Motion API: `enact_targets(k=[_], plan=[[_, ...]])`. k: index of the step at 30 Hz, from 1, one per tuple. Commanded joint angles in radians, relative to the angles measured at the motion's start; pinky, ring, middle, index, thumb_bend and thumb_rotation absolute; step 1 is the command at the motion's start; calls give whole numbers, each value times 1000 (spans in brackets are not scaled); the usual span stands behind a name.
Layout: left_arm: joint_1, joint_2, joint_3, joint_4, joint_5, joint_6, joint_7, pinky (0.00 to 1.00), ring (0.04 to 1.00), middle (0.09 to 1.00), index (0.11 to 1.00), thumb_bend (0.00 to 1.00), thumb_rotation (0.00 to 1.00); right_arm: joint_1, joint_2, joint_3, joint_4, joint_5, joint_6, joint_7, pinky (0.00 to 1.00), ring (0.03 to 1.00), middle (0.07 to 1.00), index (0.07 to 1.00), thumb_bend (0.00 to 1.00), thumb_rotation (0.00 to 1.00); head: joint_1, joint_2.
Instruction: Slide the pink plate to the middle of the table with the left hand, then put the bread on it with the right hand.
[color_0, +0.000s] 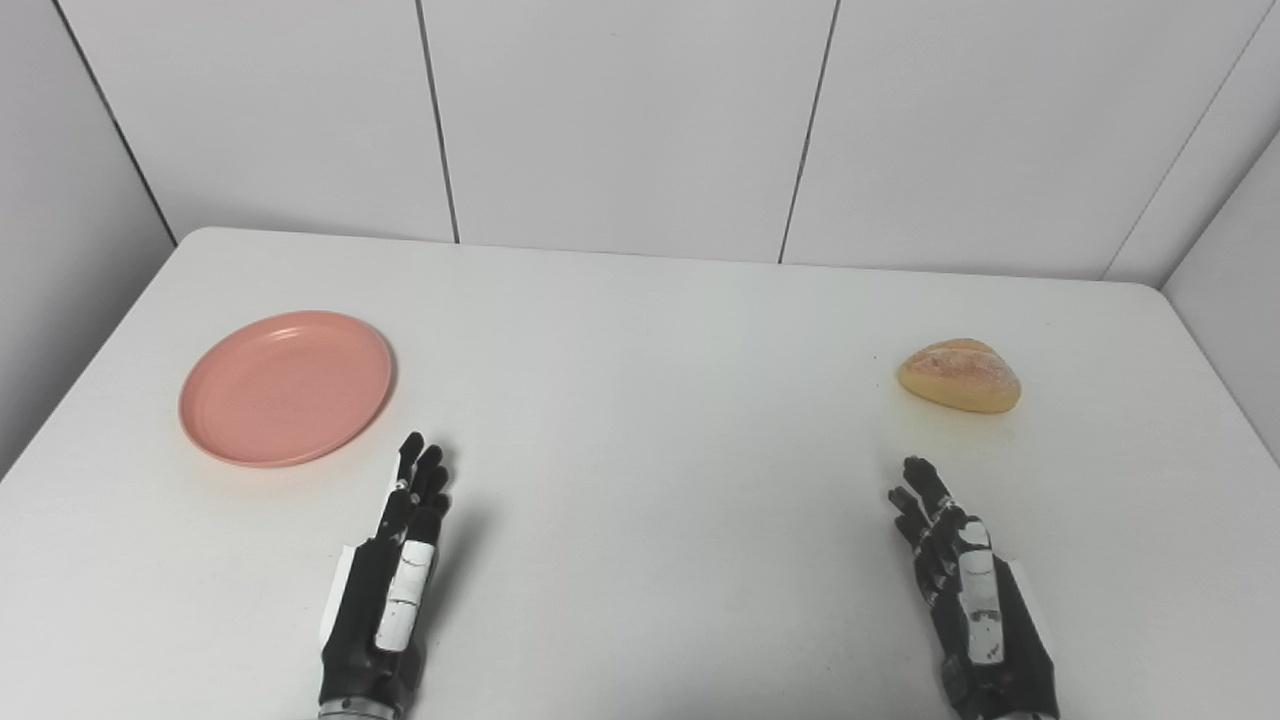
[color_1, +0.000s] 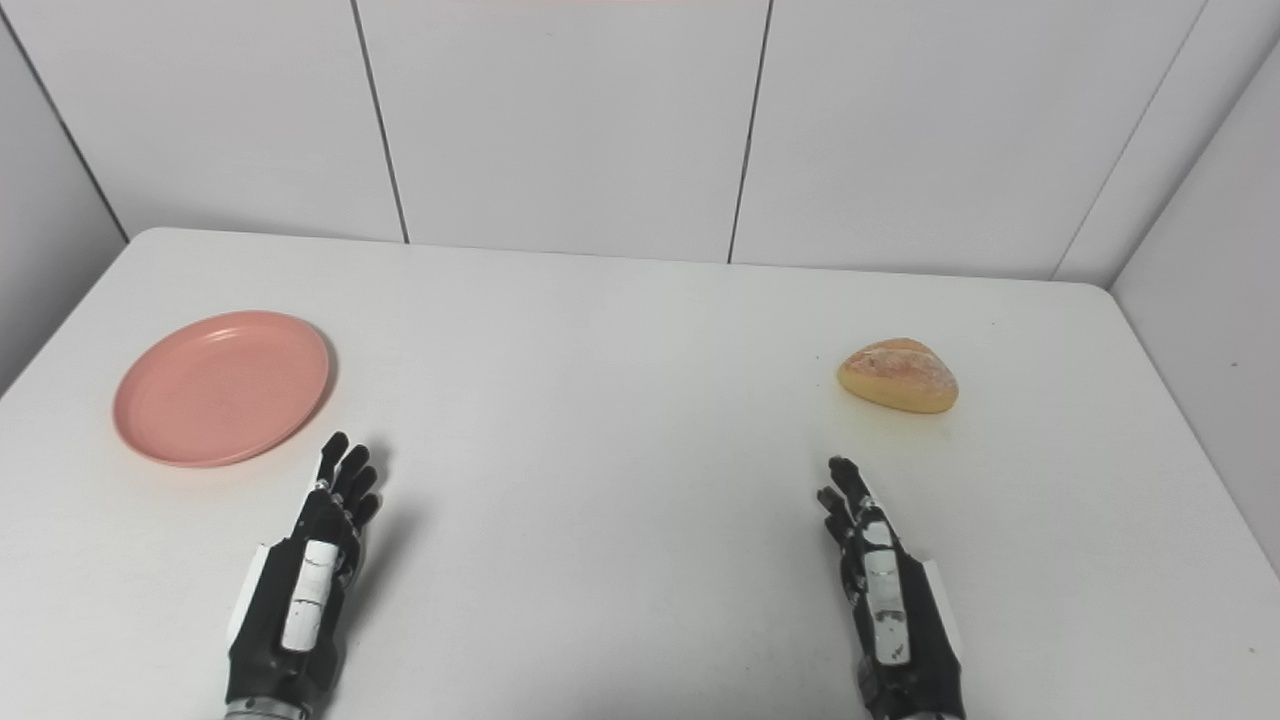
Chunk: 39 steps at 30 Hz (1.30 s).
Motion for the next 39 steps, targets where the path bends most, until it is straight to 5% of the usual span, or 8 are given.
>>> enact_targets(k=[1,8,22,36,39], plan=[[18,-21,-14,0,24,-59,9,1000,982,990,1000,795,864,-7,-15,-14,6,18,-62,16,1000,946,964,918,839,1000,23,-20],[-5,-50,-49,80,85,-123,52,997,946,965,1000,766,823,-22,-50,-38,87,59,-120,52,1000,963,971,941,854,1000,119,-75],[-35,-98,-87,136,169,-168,118,853,892,933,1000,759,802,-43,-95,-65,132,147,-85,92,1000,1000,1000,975,812,984,241,-86],[-43,-90,-91,175,150,-195,115,865,906,949,1000,735,809,-55,-96,-49,167,136,-101,105,1000,1000,997,983,775,999,220,-108],[-45,-85,-88,179,132,-194,108,881,911,949,1000,745,813,-56,-89,-48,169,125,-98,98,1000,990,984,965,795,930,208,-119]])
